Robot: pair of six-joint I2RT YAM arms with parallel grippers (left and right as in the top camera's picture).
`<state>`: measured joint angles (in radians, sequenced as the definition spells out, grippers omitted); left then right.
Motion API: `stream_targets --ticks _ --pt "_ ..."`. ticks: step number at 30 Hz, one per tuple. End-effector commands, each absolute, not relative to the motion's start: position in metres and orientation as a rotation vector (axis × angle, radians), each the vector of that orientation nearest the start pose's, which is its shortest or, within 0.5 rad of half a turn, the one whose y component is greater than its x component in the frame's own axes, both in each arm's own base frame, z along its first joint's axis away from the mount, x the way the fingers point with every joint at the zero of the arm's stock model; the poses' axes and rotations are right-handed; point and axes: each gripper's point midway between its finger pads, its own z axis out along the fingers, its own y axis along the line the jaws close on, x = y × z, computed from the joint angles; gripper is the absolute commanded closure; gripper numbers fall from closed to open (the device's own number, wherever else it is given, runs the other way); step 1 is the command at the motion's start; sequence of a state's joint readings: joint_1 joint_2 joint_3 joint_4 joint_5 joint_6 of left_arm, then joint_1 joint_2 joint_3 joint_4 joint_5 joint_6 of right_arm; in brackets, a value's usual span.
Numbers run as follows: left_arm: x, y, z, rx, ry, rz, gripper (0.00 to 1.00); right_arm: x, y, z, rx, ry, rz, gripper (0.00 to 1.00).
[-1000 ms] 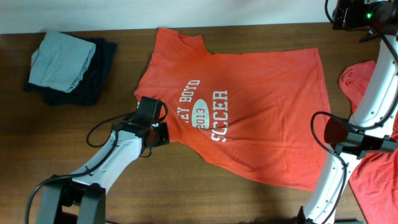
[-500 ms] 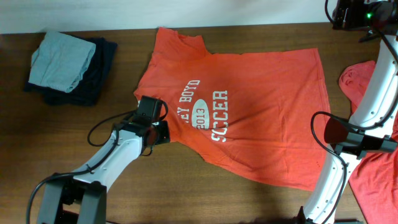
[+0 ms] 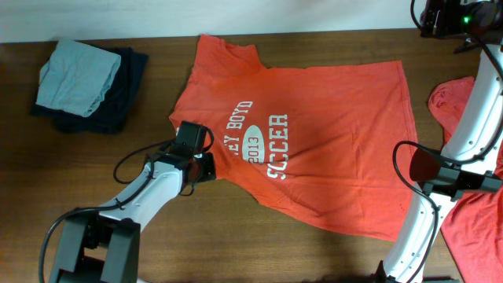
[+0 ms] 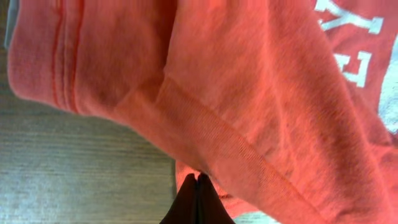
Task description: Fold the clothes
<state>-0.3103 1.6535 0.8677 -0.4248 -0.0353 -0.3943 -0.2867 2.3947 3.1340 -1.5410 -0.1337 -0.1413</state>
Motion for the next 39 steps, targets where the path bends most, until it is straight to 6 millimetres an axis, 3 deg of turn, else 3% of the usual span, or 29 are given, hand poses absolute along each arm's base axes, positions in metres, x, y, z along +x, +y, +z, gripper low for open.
stream_targets --ticks 1,19,28,32,39 --pt "0.332 -0.098 0.010 -0.088 2.786 -0.102 1.00 0.511 -0.122 0.325 0.096 2.363 -0.030 0.01" --pt "0.334 -0.099 0.006 -0.067 2.785 -0.099 1.00 0.511 -0.122 0.325 0.096 2.363 -0.030 0.02" --pt "0.326 -0.096 -0.018 -0.066 2.856 -0.067 1.00 0.511 -0.122 0.325 0.096 2.363 -0.030 0.01" --pt "0.314 -0.092 -0.021 -0.065 2.907 -0.043 1.00 0.511 -0.122 0.325 0.096 2.363 -0.030 0.01" --pt "0.271 -0.080 -0.027 -0.174 3.077 0.032 1.00 0.511 -0.122 0.325 0.096 2.363 -0.030 0.02"
